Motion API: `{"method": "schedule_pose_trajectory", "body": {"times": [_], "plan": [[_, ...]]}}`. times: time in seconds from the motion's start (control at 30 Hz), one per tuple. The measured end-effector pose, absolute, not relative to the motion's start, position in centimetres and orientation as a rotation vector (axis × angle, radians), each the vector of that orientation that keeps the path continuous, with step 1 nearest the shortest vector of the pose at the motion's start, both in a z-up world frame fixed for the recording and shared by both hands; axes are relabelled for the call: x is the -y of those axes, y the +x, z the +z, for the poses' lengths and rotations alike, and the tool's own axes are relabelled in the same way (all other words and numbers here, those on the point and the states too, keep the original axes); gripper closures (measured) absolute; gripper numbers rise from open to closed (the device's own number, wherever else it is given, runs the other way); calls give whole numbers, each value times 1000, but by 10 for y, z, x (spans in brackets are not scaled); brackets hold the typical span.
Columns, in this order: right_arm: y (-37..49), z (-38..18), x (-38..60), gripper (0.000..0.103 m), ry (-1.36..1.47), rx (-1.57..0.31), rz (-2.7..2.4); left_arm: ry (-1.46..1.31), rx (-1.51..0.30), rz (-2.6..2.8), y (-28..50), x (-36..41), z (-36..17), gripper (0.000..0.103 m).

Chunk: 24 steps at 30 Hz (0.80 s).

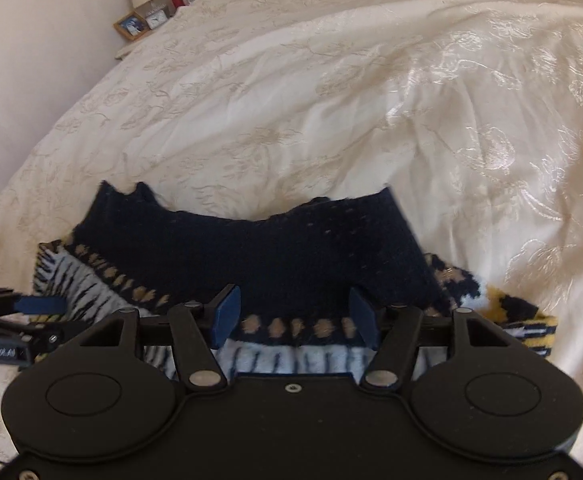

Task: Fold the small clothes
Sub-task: 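Open both tools and release the folded hem onto the sweater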

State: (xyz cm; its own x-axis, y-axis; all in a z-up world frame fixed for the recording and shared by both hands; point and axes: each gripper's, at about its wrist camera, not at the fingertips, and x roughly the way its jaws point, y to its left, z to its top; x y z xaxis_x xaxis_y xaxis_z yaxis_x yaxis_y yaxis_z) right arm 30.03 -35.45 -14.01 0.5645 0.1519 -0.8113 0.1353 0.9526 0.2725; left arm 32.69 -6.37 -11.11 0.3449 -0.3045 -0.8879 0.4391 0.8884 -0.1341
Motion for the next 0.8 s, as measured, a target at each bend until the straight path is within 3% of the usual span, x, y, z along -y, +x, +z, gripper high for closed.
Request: {"method": "schedule_pose_trajectory", "body": {"times": [0.3,0.8], "plan": [[311,-147,376,38,296,-1022,-77,201,-1126,-493,315,46,-112,36],[207,-103,344,34,407,-913,-74,81,-1130,-407,257,-12,-102,37]]}}
